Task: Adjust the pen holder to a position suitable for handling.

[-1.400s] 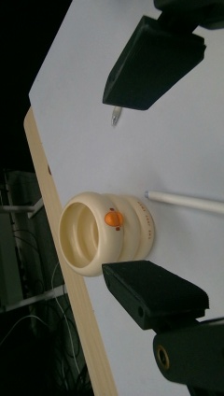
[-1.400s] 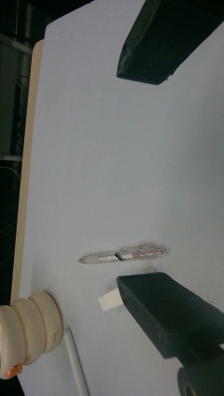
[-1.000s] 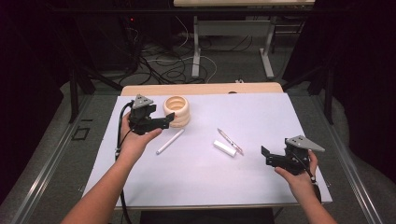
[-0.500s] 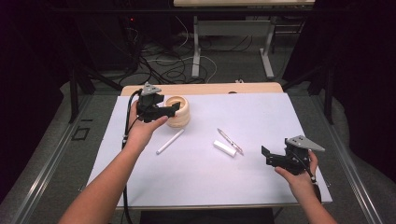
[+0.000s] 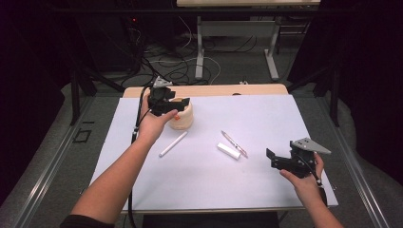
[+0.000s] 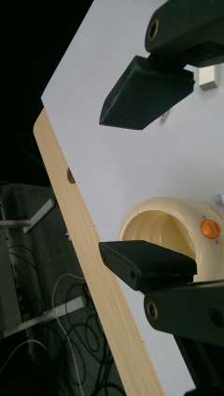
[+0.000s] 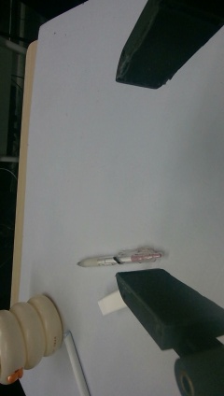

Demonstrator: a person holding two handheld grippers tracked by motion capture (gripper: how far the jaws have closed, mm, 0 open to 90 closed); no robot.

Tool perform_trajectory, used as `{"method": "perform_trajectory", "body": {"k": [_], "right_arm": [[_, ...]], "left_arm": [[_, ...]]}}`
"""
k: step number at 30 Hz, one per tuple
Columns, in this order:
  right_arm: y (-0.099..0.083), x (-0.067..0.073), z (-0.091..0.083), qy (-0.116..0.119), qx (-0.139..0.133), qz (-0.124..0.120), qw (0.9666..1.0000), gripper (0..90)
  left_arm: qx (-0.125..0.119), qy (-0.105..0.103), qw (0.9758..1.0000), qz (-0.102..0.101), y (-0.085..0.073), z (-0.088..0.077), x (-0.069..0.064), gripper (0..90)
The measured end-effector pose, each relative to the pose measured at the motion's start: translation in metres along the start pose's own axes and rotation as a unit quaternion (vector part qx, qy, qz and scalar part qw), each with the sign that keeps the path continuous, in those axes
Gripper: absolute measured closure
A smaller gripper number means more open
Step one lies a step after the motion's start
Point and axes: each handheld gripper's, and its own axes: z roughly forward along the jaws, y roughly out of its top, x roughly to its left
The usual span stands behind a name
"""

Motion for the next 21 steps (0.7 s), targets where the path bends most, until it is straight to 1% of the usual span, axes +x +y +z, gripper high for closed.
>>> {"method": "perform_trajectory", "body": {"k": [1, 5, 8, 10, 11, 13, 15, 17, 19, 20, 21], "right_arm": [[0.0, 0.0, 0.0, 0.001, -0.002, 0.0, 1.0, 4.6], [0.0, 0.0, 0.0, 0.001, 0.001, -0.001, 1.0, 4.7], [-0.001, 0.0, 0.001, 0.001, -0.003, 0.0, 1.0, 4.7], [-0.001, -0.001, 0.001, 0.003, -0.004, 0.0, 1.0, 4.8], [-0.001, -0.001, 0.001, 0.003, -0.004, 0.0, 1.0, 4.8], [-0.001, -0.001, 0.001, 0.003, -0.003, 0.001, 1.0, 4.8], [-0.001, 0.0, 0.001, 0.003, -0.002, 0.004, 1.0, 4.8], [-0.001, -0.001, 0.001, 0.001, 0.003, 0.002, 1.0, 4.8], [-0.001, -0.001, 0.002, 0.002, 0.001, 0.003, 1.0, 4.8], [-0.001, -0.001, 0.001, 0.001, 0.005, 0.002, 1.0, 4.8], [-0.001, -0.001, 0.001, 0.001, 0.005, 0.002, 1.0, 4.9]], "left_arm": [[0.002, 0.001, 1.0, -0.006, 0.001, 0.002, 0.001, 33.6], [0.014, 0.006, 0.9998, -0.008, 0.006, 0.01, 0.004, 33.8], [0.019, 0.003, 0.9998, -0.011, 0.008, 0.014, 0.005, 35.4], [0.024, 0.004, 0.9996, -0.011, 0.009, 0.018, 0.006, 38.8], [0.031, 0.006, 0.9995, -0.009, 0.01, 0.02, 0.007, 40.1], [0.039, 0.004, 0.9991, -0.015, 0.011, 0.025, 0.007, 42.6], [0.048, 0.004, 0.9987, -0.012, 0.013, 0.029, 0.008, 43.1], [0.054, 0.001, 0.9984, -0.014, 0.013, 0.034, 0.009, 45.9], [0.06, -0.002, 0.998, -0.018, 0.013, 0.038, 0.01, 45.9], [0.065, 0.0, 0.9977, -0.02, 0.013, 0.04, 0.011, 46.3], [0.07, 0.006, 0.9974, -0.016, 0.012, 0.042, 0.012, 46.3]]}}
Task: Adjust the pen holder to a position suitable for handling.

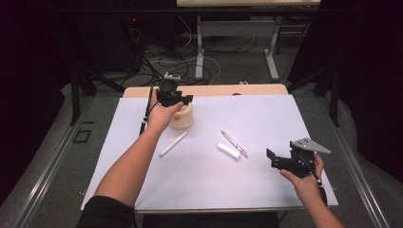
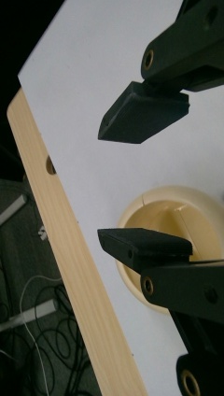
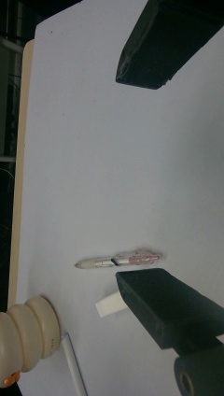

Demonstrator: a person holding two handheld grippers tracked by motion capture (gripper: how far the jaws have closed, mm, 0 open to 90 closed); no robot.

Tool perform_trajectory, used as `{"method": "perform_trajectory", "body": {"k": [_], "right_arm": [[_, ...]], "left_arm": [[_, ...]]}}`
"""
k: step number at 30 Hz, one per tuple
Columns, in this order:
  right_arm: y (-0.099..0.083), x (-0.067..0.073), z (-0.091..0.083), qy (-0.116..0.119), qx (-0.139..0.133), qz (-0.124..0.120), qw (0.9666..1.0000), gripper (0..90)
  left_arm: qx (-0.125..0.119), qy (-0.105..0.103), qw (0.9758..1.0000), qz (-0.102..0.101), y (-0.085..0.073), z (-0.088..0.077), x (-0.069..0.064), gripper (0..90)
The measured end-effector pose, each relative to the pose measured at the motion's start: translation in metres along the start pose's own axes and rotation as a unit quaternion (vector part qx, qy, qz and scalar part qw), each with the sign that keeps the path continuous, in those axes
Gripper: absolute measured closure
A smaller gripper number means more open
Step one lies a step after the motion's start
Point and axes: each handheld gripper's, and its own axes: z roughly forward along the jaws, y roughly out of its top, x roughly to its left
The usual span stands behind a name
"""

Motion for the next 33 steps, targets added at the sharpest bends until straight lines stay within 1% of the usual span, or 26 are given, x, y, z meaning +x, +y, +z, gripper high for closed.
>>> {"method": "perform_trajectory", "body": {"k": [1, 4, 5, 7, 11, 13, 18, 22, 23, 25, 26, 28, 33], "right_arm": [[0.0, 0.0, 0.0, 0.0, 0.0, 0.0, 1.0, 4.9], [0.0, 0.0, 0.0, 0.001, -0.001, 0.0, 1.0, 5.0], [0.0, 0.0, 0.001, 0.002, -0.004, 0.0, 1.0, 5.1], [0.0, 0.0, 0.001, 0.003, -0.004, 0.001, 1.0, 5.1], [-0.001, -0.001, 0.001, 0.003, -0.004, 0.002, 1.0, 5.2], [-0.001, -0.001, 0.001, 0.002, -0.003, 0.0, 1.0, 5.3], [-0.001, -0.001, 0.001, 0.002, 0.0, 0.003, 1.0, 5.4], [-0.001, -0.001, 0.002, 0.002, -0.001, 0.001, 1.0, 5.5], [-0.001, -0.001, 0.001, 0.002, 0.003, 0.003, 1.0, 5.5], [-0.001, -0.002, 0.001, 0.003, 0.001, 0.001, 1.0, 5.4], [-0.001, -0.002, 0.001, 0.003, 0.001, 0.001, 1.0, 5.5], [-0.001, -0.002, 0.002, 0.004, 0.001, 0.001, 1.0, 5.5], [-0.001, -0.001, 0.002, 0.004, -0.001, 0.003, 1.0, 5.5]], "left_arm": [[0.005, 0.004, 1.0, -0.002, -0.001, 0.002, 0.001, 46.3], [0.017, 0.0, 0.9998, -0.011, -0.003, 0.009, 0.004, 48.2], [0.023, 0.002, 0.9996, -0.014, -0.003, 0.011, 0.005, 48.8], [0.026, 0.002, 0.9994, -0.022, -0.004, 0.014, 0.007, 50.0], [0.034, -0.001, 0.999, -0.028, -0.005, 0.018, 0.009, 51.3], [0.042, 0.0, 0.9987, -0.028, -0.006, 0.021, 0.009, 53.2], [0.057, -0.007, 0.9978, -0.034, -0.008, 0.026, 0.012, 56.5], [0.069, -0.007, 0.9971, -0.032, -0.01, 0.031, 0.014, 56.7], [0.071, -0.006, 0.997, -0.03, -0.011, 0.032, 0.014, 56.7], [0.08, -0.006, 0.9963, -0.031, -0.012, 0.035, 0.016, 56.8], [0.083, -0.007, 0.9959, -0.035, -0.013, 0.036, 0.016, 57.2], [0.09, -0.008, 0.9954, -0.031, -0.015, 0.038, 0.017, 58.8], [0.105, -0.017, 0.9939, -0.029, -0.019, 0.045, 0.016, 60.1]]}}
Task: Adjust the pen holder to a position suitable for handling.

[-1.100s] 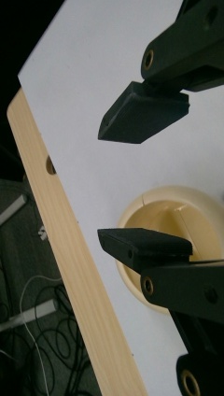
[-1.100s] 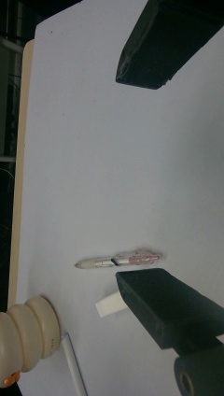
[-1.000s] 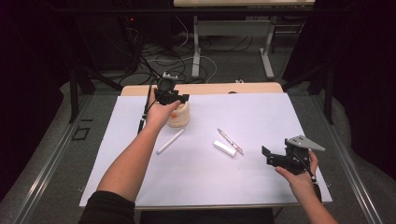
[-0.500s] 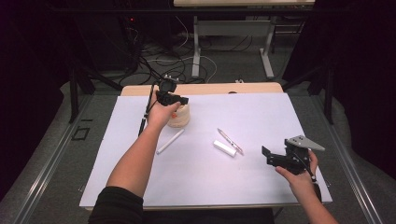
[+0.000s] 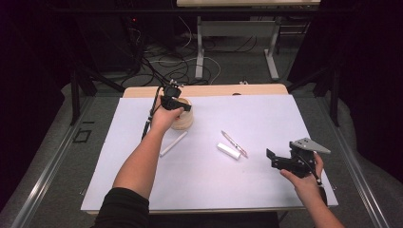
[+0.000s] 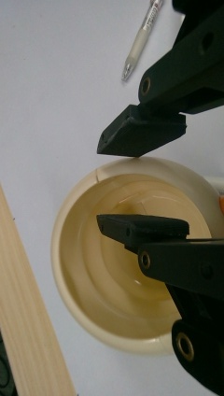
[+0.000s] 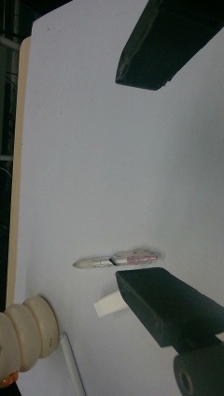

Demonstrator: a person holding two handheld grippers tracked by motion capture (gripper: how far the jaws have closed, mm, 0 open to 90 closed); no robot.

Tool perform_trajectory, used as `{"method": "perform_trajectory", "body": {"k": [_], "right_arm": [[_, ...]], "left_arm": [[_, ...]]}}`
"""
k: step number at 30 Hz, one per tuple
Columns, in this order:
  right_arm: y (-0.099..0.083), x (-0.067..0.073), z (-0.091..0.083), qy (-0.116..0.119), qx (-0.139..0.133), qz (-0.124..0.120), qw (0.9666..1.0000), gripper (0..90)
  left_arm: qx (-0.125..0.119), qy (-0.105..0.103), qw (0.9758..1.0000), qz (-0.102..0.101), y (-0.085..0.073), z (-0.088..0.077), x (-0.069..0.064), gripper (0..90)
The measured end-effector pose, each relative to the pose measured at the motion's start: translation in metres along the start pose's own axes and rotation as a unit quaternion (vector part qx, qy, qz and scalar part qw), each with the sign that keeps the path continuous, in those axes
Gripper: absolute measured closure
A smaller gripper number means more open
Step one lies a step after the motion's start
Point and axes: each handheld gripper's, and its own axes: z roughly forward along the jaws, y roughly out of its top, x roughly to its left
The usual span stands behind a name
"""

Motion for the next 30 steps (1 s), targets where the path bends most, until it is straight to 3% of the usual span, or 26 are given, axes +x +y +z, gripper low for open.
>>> {"method": "perform_trajectory", "body": {"k": [5, 6, 11, 12, 21, 30], "right_arm": [[0.0, 0.0, 0.0, 0.0, 0.004, -0.003, 1.0, 5.5], [0.0, 0.0, 0.0, 0.001, 0.001, -0.004, 1.0, 5.5], [0.0, 0.0, 0.0, 0.0, 0.004, -0.004, 1.0, 5.6], [0.0, 0.0, 0.0, 0.0, 0.004, -0.004, 1.0, 5.6], [0.0, 0.0, 0.0, 0.002, 0.001, -0.005, 1.0, 5.7], [0.0, 0.0, 0.0, 0.002, 0.001, -0.005, 1.0, 5.9]], "left_arm": [[0.009, -0.005, 1.0, 0.0, -0.001, 0.005, -0.002, 61.6], [0.013, -0.005, 0.9999, 0.009, -0.001, 0.006, -0.001, 61.7], [0.018, -0.007, 0.9997, 0.014, -0.001, 0.01, -0.002, 62.4], [0.02, -0.008, 0.9998, 0.007, -0.001, 0.011, -0.004, 62.7], [0.031, -0.016, 0.9986, 0.041, -0.003, 0.018, -0.007, 65.0], [0.036, -0.015, 0.9978, 0.054, -0.004, 0.02, -0.006, 71.7]]}}
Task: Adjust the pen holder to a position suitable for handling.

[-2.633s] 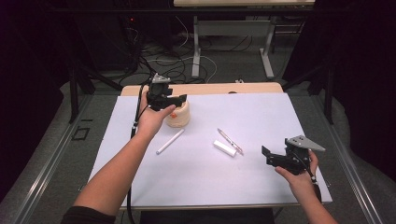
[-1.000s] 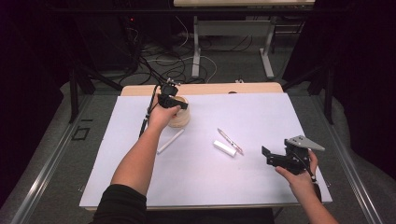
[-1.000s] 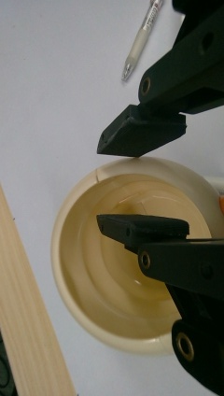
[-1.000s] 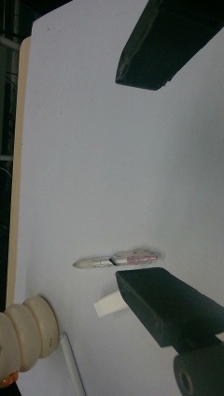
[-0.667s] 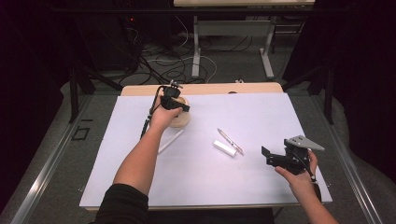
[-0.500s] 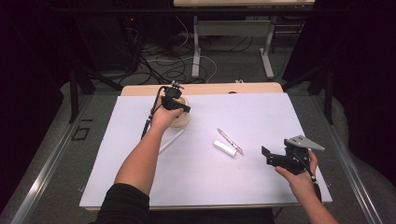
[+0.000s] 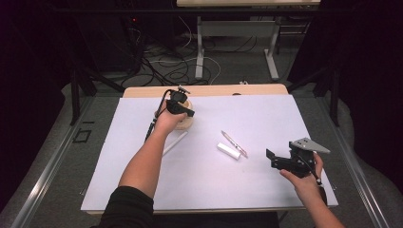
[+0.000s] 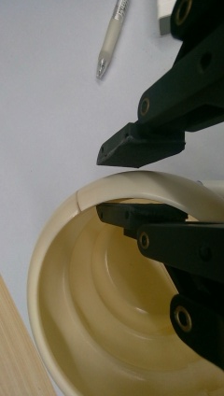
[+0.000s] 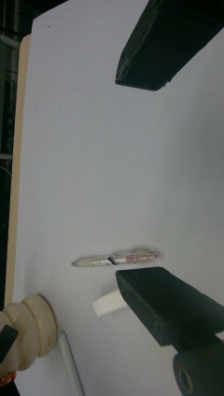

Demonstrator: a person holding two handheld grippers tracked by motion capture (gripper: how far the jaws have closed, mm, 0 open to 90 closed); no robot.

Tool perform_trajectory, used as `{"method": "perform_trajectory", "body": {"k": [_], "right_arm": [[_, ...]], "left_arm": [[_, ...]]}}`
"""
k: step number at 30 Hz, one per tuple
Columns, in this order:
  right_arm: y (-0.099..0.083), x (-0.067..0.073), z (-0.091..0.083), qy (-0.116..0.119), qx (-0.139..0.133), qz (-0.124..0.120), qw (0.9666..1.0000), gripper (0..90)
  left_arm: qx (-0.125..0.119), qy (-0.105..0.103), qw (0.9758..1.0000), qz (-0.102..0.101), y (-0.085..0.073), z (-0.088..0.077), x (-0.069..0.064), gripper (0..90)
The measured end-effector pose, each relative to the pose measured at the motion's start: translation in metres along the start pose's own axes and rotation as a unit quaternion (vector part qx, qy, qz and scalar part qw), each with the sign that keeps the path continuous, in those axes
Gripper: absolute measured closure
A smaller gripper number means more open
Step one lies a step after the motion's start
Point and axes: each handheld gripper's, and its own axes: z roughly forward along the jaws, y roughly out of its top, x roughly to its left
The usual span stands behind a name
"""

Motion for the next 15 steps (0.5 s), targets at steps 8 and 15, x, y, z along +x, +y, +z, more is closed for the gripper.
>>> {"method": "perform_trajectory", "body": {"k": [8, 15], "right_arm": [[-0.0001, 0.0003, 0.0004, -0.002, -0.002, -0.001, 1.0, 6.0], [0.0002, 0.0, -0.0003, -0.001, 0.004, 0.0, 1.0, 6.1]], "left_arm": [[0.001, 0.008, 0.9999, 0.009, -0.0002, 0.0, 0.0001, 76.0], [-0.002, 0.014, 0.9998, 0.014, 0.0002, 0.0004, -0.0002, 76.6]]}}
